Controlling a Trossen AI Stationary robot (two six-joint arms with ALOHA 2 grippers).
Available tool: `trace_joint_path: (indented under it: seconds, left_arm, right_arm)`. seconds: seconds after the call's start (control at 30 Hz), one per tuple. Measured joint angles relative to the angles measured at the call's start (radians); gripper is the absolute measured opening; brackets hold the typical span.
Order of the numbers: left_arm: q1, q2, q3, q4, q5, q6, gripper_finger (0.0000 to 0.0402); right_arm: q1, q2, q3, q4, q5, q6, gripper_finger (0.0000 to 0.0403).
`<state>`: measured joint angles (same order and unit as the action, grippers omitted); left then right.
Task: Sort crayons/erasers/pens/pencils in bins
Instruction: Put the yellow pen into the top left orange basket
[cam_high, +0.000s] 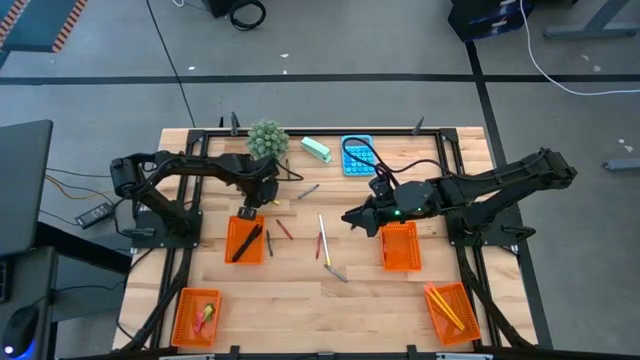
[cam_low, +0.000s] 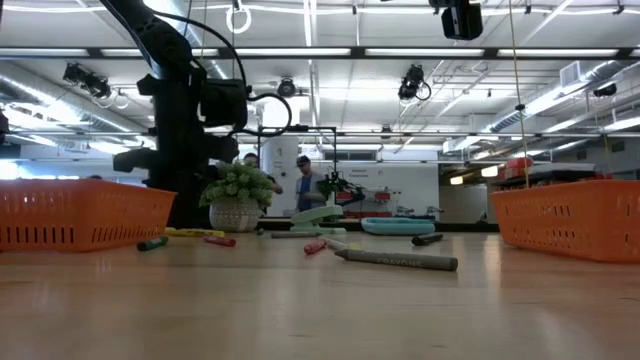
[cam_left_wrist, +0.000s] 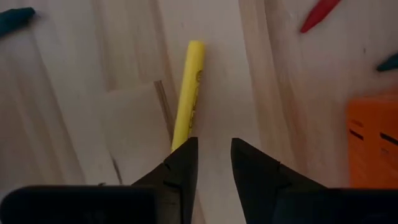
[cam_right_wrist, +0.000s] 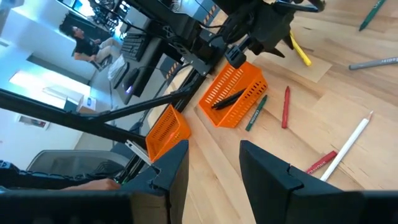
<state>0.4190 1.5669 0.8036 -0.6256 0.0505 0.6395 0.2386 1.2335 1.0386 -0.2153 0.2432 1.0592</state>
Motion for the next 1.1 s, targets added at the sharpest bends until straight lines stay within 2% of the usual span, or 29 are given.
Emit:
trace_joint_path:
  seconds: [0.17,0.43,0.67,0.9,1.1]
  left_arm:
    - [0.001,-0.002,0.000,0.004,-0.022,0.001,0.0111]
    - [0.006,-0.002,0.000,0.033,-0.047,0.009,0.0140]
    - [0.036,0.047,0.000,0.039,-0.045,0.011,0.0150]
    - [0.039,0.066,0.003,0.038,-0.040,0.009,0.0132]
    - [0.039,0.067,0.003,0.030,-0.040,0.009,0.0099]
  right_arm:
    - [0.000,0.000,0.000,-0.002,0.000,0.000,0.0147]
    - [0.000,0.000,0.000,-0.006,0.000,0.000,0.0147]
    - [0.000,0.000,0.000,-0.025,0.000,-0.001,0.0147]
    - [0.000,0.000,0.000,-0.025,0.000,-0.001,0.0147]
    - [0.000,0.000,0.000,-0.024,0.000,-0.001,0.0147]
